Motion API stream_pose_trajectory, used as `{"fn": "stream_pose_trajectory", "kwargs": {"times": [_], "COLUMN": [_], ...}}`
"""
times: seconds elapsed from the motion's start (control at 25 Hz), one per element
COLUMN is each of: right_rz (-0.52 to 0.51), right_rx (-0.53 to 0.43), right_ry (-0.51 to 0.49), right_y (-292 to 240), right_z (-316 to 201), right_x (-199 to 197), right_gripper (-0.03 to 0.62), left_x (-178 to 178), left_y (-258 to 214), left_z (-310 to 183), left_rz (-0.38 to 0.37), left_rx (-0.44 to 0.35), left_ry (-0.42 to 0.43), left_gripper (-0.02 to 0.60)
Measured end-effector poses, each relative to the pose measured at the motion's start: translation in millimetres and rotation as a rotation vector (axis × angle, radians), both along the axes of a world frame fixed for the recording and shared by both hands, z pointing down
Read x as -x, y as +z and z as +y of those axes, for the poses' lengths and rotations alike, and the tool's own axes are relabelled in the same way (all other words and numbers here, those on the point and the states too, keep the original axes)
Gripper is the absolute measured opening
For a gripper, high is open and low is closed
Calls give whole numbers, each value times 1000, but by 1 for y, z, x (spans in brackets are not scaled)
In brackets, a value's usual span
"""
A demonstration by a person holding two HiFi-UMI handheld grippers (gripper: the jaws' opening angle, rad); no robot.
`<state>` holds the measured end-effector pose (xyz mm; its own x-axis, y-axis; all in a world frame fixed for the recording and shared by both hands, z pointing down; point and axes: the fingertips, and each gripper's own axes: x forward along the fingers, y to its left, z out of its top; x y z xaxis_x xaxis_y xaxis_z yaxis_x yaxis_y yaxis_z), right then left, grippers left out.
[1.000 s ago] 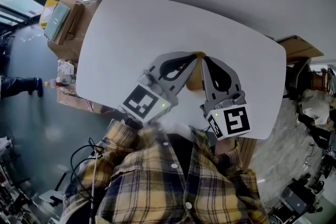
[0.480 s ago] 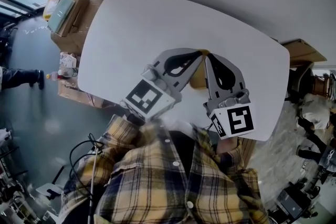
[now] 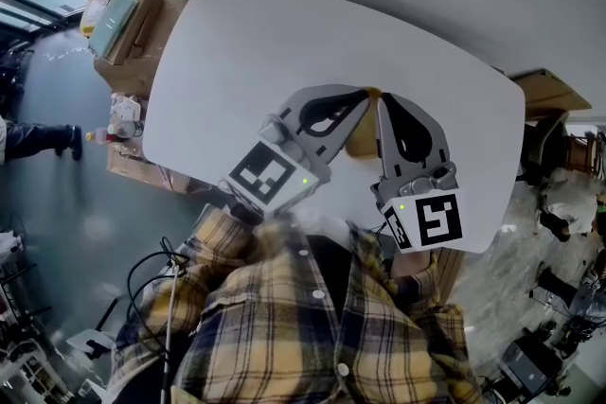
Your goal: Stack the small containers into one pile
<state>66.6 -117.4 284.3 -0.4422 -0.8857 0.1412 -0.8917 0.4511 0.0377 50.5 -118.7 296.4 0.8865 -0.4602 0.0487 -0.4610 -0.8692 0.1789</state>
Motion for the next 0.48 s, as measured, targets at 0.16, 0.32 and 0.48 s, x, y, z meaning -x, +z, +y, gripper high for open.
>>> {"fn": "stream_pose_trajectory", "kwargs": {"times": [0.16, 0.32, 0.48], "right_rz": [3, 4, 6], "right_rx": [6, 7, 8], "right_ry": [3, 0, 1], "right_y": [3, 3, 3], "right_z": [1, 2, 4], "right_x": [1, 3, 3], "right_gripper": [15, 15, 15], "left_x": [2, 7, 11], "left_y": [-2, -4, -7], "left_z": [0, -2, -3], "left_rz": [15, 31, 17], "left_rx": [23, 19, -6], "left_ry": [-1, -24, -49], "left_gripper": [17, 17, 17]}}
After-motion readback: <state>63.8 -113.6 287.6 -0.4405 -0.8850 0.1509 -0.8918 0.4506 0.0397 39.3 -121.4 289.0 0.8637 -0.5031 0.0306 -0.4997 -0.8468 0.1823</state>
